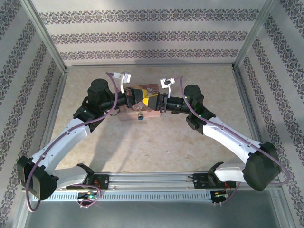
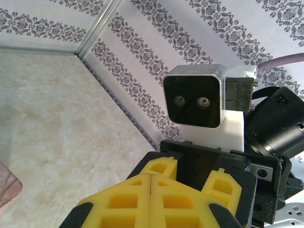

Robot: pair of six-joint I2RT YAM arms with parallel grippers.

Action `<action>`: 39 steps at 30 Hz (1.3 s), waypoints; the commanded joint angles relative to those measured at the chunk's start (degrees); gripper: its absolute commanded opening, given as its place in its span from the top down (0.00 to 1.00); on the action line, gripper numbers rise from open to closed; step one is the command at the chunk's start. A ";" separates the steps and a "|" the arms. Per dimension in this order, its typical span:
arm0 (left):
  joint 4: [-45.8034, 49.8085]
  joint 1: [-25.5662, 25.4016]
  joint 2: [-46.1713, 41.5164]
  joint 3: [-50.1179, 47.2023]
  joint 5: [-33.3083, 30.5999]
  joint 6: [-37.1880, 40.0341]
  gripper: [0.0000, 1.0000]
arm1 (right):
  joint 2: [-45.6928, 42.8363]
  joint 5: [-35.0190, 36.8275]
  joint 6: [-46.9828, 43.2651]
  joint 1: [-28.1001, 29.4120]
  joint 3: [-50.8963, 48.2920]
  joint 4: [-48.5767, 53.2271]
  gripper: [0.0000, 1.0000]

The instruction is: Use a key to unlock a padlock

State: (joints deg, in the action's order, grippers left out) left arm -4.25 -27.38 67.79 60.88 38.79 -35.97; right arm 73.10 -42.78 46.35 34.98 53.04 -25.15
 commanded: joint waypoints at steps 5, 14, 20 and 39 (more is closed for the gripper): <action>0.95 0.39 -1.13 -0.08 -0.18 1.51 1.00 | -0.29 -1.34 0.08 -0.03 0.04 -1.75 0.71; 0.96 0.34 -1.17 -0.28 -0.29 1.51 1.00 | 0.72 -1.54 0.32 0.34 0.66 -1.66 0.75; 0.47 0.39 -0.99 -0.42 0.21 1.25 1.00 | 1.47 -1.60 0.57 0.66 1.19 -1.62 0.82; 4.10 2.23 -5.31 -0.42 -5.89 2.90 0.45 | -3.62 2.12 -3.99 -2.56 -3.32 7.15 1.00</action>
State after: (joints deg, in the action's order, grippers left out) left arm -1.85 -26.13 64.51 60.60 35.46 -34.44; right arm 72.10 -42.50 45.52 33.52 50.96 -21.76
